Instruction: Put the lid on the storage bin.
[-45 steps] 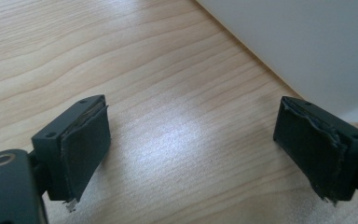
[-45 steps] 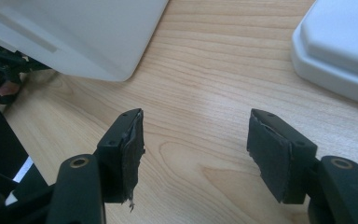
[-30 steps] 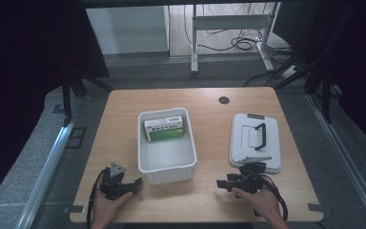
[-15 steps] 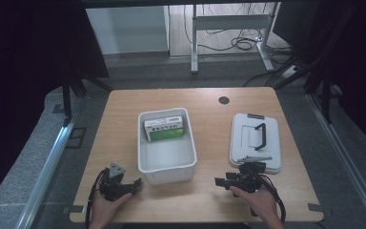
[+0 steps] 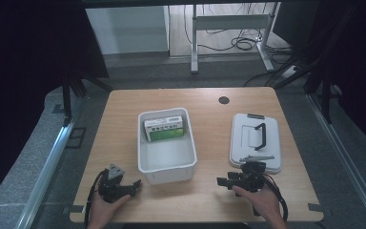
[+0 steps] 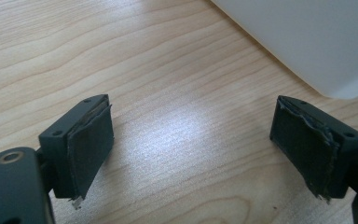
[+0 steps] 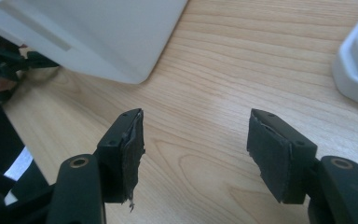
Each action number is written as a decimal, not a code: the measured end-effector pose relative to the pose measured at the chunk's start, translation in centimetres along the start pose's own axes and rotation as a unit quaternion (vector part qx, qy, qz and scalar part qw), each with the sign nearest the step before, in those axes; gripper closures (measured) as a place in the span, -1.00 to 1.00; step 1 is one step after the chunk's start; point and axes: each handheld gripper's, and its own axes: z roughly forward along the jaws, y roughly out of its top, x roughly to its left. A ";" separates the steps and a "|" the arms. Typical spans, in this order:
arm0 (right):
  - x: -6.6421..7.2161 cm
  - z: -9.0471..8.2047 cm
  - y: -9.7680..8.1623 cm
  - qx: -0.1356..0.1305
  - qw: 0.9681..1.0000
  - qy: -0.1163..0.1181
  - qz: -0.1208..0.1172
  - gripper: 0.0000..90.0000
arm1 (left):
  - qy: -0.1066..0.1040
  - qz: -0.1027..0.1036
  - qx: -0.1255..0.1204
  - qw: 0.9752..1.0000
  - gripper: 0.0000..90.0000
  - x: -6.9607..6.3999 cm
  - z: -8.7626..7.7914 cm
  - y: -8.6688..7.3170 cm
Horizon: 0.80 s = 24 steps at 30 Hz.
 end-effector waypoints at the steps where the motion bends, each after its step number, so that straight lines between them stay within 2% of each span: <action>1: 0.0 0.0 0.1 0.003 1.000 0.004 -0.003 -0.19 | 0.000 0.000 0.000 1.000 -0.71 0.0 0.0 0.0; 11: -0.1 -0.2 0.7 0.007 1.000 0.013 -0.009 -0.18 | -0.004 0.004 0.000 1.000 -0.71 0.1 -0.1 -0.1; 17: -0.6 -0.5 0.8 0.016 1.000 0.010 -0.006 -0.18 | -0.006 0.005 0.000 1.000 -0.72 0.1 0.0 0.0; 24: -1.3 -1.8 0.7 0.000 1.000 0.001 0.007 -0.18 | -0.006 0.005 0.000 1.000 -0.72 0.1 0.0 -0.1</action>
